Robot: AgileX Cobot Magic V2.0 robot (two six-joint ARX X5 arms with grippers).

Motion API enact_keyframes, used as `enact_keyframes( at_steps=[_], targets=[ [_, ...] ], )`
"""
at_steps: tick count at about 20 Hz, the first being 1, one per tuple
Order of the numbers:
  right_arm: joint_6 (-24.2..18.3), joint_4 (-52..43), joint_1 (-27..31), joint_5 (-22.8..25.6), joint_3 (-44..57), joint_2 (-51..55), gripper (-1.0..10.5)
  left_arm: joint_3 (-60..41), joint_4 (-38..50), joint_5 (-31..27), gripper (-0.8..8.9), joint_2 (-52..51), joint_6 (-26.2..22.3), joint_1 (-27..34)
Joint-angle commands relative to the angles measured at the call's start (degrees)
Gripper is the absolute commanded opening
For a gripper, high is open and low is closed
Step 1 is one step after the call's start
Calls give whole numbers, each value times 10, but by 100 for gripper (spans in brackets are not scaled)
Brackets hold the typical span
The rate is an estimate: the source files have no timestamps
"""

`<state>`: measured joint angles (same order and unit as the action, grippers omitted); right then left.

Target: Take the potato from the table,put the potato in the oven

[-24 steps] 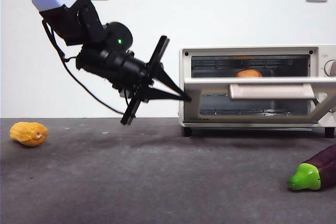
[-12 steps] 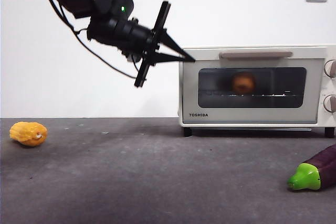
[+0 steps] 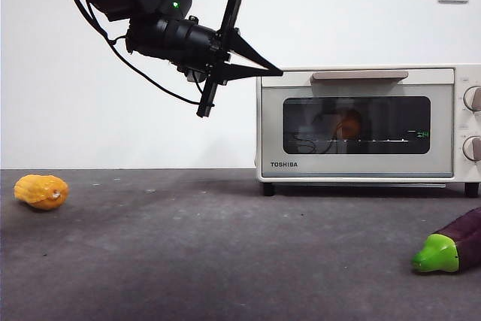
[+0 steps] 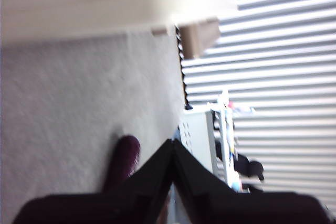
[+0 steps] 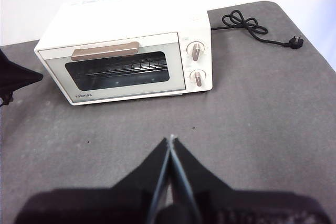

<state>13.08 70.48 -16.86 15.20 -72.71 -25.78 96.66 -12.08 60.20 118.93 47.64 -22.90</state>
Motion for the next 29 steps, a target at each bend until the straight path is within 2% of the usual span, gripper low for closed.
enact_keyframes(
  at_steps=[1,8,15,18,23,26,29],
  targets=[
    [7,-5,0,-4,-2,2,1,-1,-30,11,-5,-30,-65,-4],
    [16,-5,0,-80,-2,2,1,-1,-159,-47,-5,-158,-237,-8],
    [18,20,0,-83,-2,2,-3,-1,-274,-127,-5,-309,-379,-6],
    [18,20,0,-93,-2,2,-3,-1,-305,-137,-5,-366,-400,-5],
    [11,21,0,-110,-2,2,-3,-1,-344,-149,-5,-454,-406,-5],
    [0,23,0,-138,-2,2,-3,-1,-369,-191,-5,-500,-405,-6],
    [-14,35,0,-144,-2,2,-2,-1,-405,-235,-5,-541,-404,-7]
  ],
)
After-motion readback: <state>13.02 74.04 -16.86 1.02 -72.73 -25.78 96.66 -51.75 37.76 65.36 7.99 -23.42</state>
